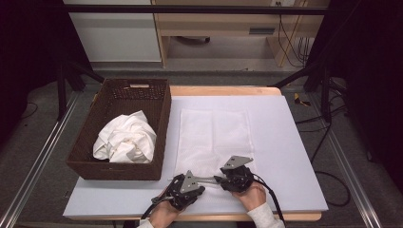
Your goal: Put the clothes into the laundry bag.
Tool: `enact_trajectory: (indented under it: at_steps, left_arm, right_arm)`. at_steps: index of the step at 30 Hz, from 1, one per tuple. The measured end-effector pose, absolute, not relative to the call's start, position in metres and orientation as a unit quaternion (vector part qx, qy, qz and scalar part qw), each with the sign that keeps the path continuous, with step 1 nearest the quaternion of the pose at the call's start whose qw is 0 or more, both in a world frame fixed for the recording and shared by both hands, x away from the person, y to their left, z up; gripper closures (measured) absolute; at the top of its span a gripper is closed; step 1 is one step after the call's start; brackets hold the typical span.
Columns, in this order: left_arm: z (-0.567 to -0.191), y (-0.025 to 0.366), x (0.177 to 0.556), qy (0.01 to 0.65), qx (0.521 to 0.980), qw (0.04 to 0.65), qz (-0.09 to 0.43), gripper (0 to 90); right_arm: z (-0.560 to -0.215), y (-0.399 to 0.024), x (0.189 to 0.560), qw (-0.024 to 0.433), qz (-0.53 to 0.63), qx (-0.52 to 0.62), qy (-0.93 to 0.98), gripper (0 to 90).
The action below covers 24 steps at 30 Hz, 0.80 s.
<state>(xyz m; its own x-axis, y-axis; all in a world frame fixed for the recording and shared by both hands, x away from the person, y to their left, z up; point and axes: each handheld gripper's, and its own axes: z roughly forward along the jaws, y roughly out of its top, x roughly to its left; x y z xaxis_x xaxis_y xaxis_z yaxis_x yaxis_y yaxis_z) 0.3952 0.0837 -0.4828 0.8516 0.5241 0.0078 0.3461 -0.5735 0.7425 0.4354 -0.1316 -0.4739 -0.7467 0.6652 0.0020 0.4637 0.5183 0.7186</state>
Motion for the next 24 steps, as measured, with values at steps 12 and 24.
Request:
enact_trajectory:
  at_steps: [12, 24]
  left_arm:
    - [-0.48, 0.083, 0.397, 0.251, 0.882, 0.384, 0.109, 89.2]
    - [-0.454, 0.068, 0.433, 0.246, 0.877, 0.369, 0.185, 47.8]
  right_arm:
    - [-0.478, -0.131, 0.433, 0.147, 0.351, 0.322, 0.867, 80.2]
    - [-0.464, -0.135, 0.437, 0.157, 0.369, 0.318, 0.859, 89.1]
